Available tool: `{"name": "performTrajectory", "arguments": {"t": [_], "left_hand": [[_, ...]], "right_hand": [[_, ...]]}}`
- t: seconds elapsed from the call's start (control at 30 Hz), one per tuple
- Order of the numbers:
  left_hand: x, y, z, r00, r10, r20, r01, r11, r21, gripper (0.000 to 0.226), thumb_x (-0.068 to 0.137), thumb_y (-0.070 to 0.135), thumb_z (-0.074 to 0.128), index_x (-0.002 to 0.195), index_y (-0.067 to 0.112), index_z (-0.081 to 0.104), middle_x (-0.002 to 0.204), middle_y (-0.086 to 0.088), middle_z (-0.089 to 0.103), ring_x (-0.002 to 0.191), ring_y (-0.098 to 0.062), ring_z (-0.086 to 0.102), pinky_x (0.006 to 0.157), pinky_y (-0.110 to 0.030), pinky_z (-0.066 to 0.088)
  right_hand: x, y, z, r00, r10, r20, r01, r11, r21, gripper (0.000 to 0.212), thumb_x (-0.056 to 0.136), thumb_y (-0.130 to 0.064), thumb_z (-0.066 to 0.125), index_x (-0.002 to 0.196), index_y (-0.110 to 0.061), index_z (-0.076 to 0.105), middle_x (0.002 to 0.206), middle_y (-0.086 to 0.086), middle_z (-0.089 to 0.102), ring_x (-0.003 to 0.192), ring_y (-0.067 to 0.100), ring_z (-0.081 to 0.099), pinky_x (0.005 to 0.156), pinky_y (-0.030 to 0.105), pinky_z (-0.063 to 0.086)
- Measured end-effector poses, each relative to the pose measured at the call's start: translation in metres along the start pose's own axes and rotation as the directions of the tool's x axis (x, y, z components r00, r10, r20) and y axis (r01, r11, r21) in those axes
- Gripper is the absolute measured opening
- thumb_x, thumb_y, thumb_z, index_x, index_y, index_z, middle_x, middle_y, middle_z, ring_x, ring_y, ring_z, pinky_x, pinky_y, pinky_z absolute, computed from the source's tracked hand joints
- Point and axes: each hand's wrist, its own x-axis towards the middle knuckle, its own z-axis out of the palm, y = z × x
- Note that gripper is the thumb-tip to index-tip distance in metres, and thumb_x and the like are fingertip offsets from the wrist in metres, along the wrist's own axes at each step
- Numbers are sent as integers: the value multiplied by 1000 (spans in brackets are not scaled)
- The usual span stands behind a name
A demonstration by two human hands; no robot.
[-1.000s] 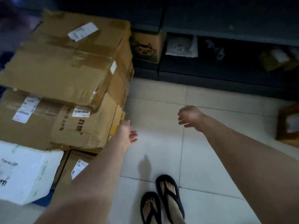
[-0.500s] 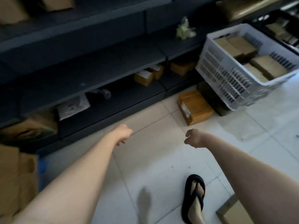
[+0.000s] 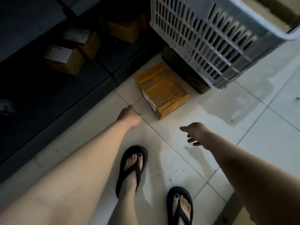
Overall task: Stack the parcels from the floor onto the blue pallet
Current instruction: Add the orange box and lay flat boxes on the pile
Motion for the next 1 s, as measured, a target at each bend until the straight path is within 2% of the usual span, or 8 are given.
{"name": "performTrajectory", "arguments": {"t": [0.1, 0.2, 0.3, 0.4, 0.63, 0.8, 0.87, 1.0], "left_hand": [[102, 9, -3, 988, 98, -123, -95, 995, 30, 65, 89, 31, 58, 143, 4, 33, 144, -20, 41, 128, -35, 45, 103, -38, 42], [198, 28, -7, 960, 177, -217, -174, 984, 32, 87, 80, 40, 69, 146, 4, 25, 150, -19, 33, 135, -34, 38, 107, -39, 37], [259, 46, -7, 975, 165, -146, -172, 985, -35, 120, 65, 51, 78, 152, 13, 5, 158, -12, 19, 144, -31, 23, 116, -41, 26], [265, 42, 0, 995, 100, -16, -101, 981, -164, 120, 59, 49, 83, 152, 21, 12, 154, -8, 31, 139, -29, 33, 111, -42, 31], [121, -9, -23, 995, 16, 99, 21, 930, -368, 81, 69, 25, 82, 138, 16, 42, 136, -7, 53, 116, -24, 54, 98, -38, 47], [-24, -36, -93, 990, -102, -94, 32, 827, -561, 73, 68, 26, 83, 131, 18, 47, 107, 3, 53, 70, 2, 47, 53, -17, 38], [-88, -57, -122, 973, -188, -135, 65, 783, -618, 75, 66, 31, 83, 131, 21, 47, 111, 4, 55, 75, -3, 51, 56, -19, 40], [-210, -119, -161, 937, -331, -114, 137, 646, -751, 96, 60, 39, 85, 142, 24, 36, 141, -2, 48, 120, -23, 51, 95, -39, 45]], "right_hand": [[71, -16, 27, 988, 109, 106, -144, 893, 427, 60, 81, -45, 68, 122, -6, 51, 99, 12, 57, 98, 28, 62, 73, 41, 57], [143, -37, 47, 965, 103, 240, -257, 546, 797, 91, 69, -45, 79, 143, -19, 32, 130, 20, 45, 130, 39, 42, 86, 55, 53], [192, -45, 63, 962, -7, 271, -253, 333, 908, 102, 62, -43, 82, 145, -28, 25, 148, 18, 29, 135, 46, 29, 99, 63, 39], [198, -50, 71, 963, -114, 244, -199, 307, 930, 76, 72, -37, 74, 138, -28, 37, 124, 12, 51, 111, 39, 51, 77, 52, 52], [93, -33, 28, 978, -21, 208, -177, 452, 875, 34, 77, -31, 74, 106, -24, 57, 108, 10, 64, 83, 30, 71, 56, 37, 57], [-41, -65, 6, 990, -3, 144, -103, 679, 726, 41, 70, -41, 78, 100, -24, 57, 99, 4, 65, 84, 23, 65, 49, 31, 55], [-96, -89, 7, 991, -48, 126, -45, 763, 644, 47, 70, -45, 77, 106, -23, 55, 95, 2, 65, 80, 21, 65, 46, 27, 53], [-192, -131, 34, 974, -216, 66, 156, 856, 493, 58, 69, -51, 74, 114, -20, 54, 91, 1, 67, 77, 16, 65, 55, 27, 51]]}}
